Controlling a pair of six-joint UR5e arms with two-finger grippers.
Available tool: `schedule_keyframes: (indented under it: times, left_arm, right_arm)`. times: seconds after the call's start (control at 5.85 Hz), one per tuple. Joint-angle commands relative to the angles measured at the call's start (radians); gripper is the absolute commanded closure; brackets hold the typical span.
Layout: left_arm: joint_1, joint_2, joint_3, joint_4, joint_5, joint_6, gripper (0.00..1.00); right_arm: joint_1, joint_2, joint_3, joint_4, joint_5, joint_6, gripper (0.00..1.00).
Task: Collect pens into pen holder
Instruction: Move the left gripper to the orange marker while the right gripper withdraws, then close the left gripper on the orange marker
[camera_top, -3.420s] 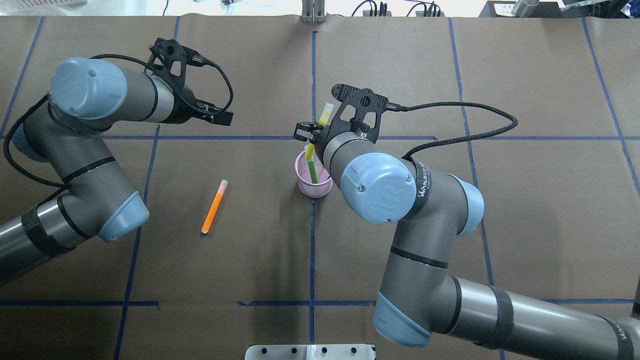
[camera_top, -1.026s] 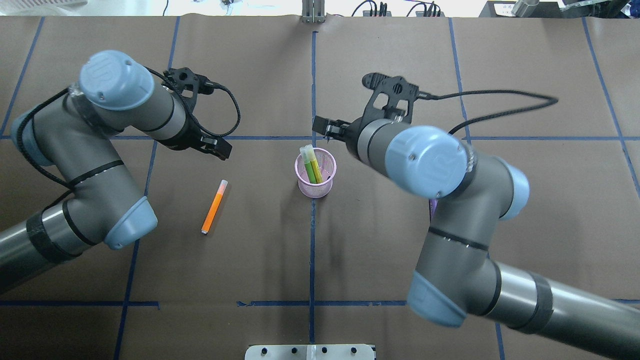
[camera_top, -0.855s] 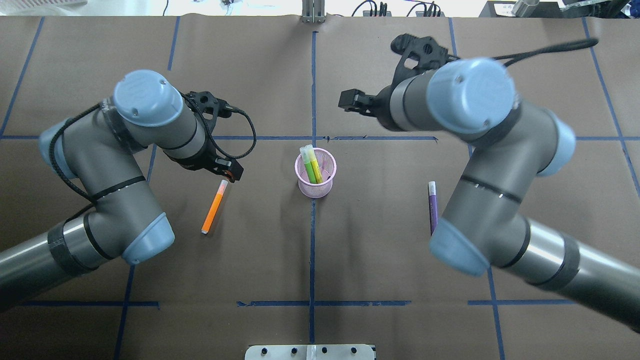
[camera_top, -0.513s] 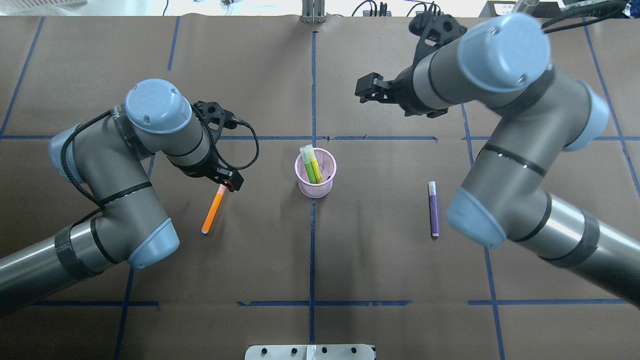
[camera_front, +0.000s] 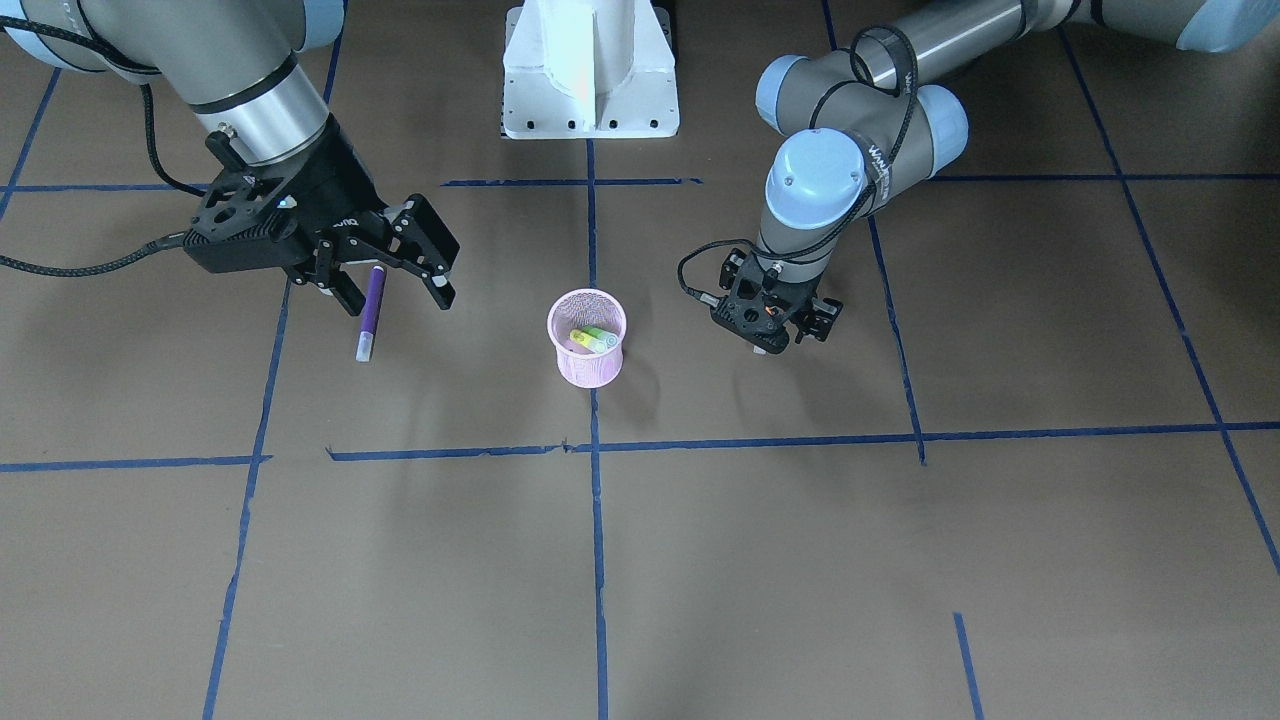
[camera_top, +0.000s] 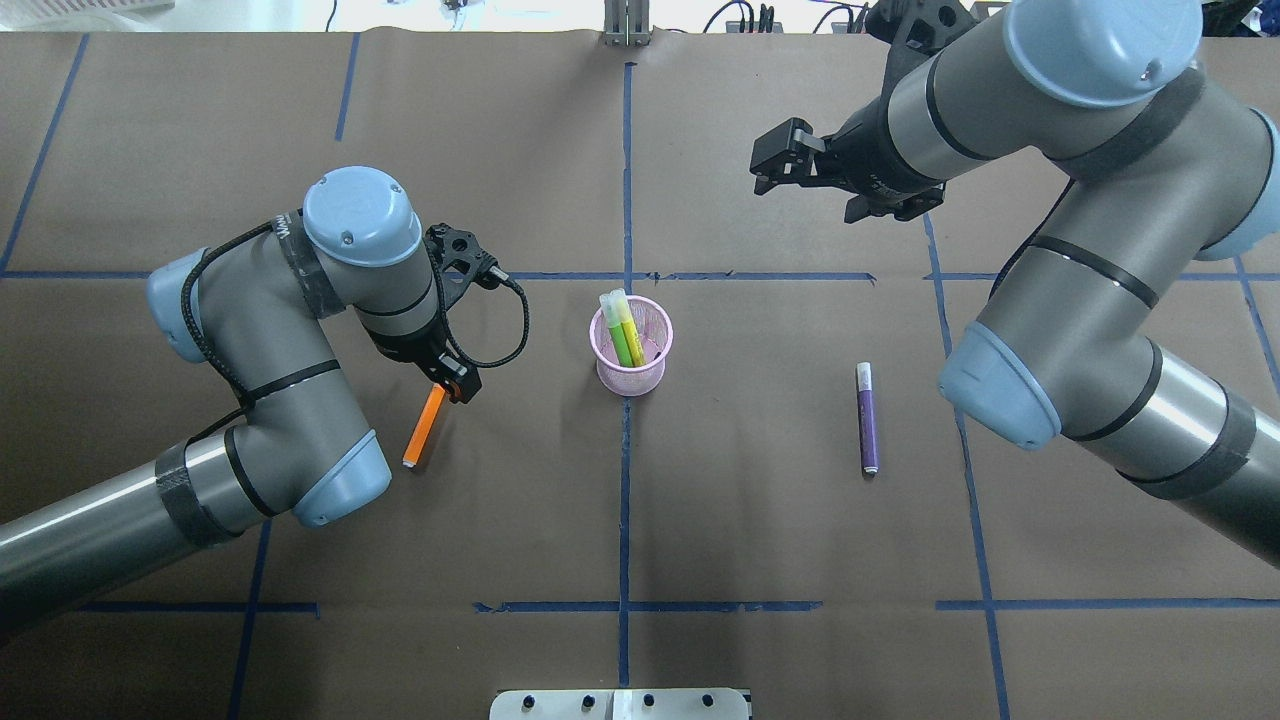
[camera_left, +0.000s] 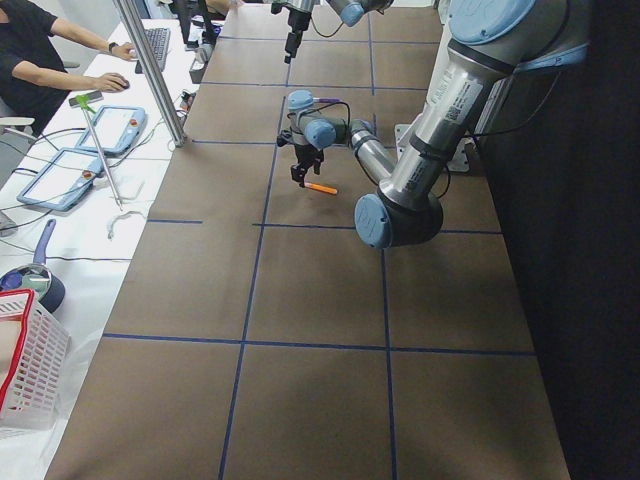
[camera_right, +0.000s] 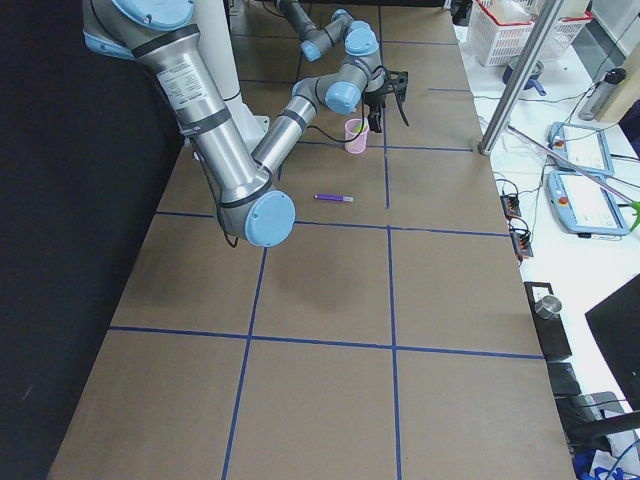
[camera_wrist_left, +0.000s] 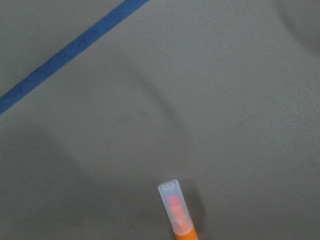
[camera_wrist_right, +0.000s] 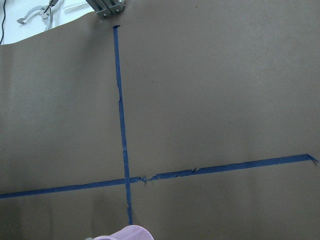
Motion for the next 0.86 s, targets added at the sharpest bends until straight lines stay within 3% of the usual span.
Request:
schedule_keyframes:
  times: [0.0, 0.68]
  left_arm:
    - [0.002, -0.003, 0.007, 0.005, -0.027, -0.018, 0.24]
    - [0.009, 0.003, 0.026, 0.002, -0.05, -0.105, 0.27]
  right_arm:
    - [0.001, -0.001, 0.002, 0.0, -0.003, 0.002, 0.0]
    - [-0.001, -0.002, 0.005, 0.0, -0.006, 0.015, 0.0]
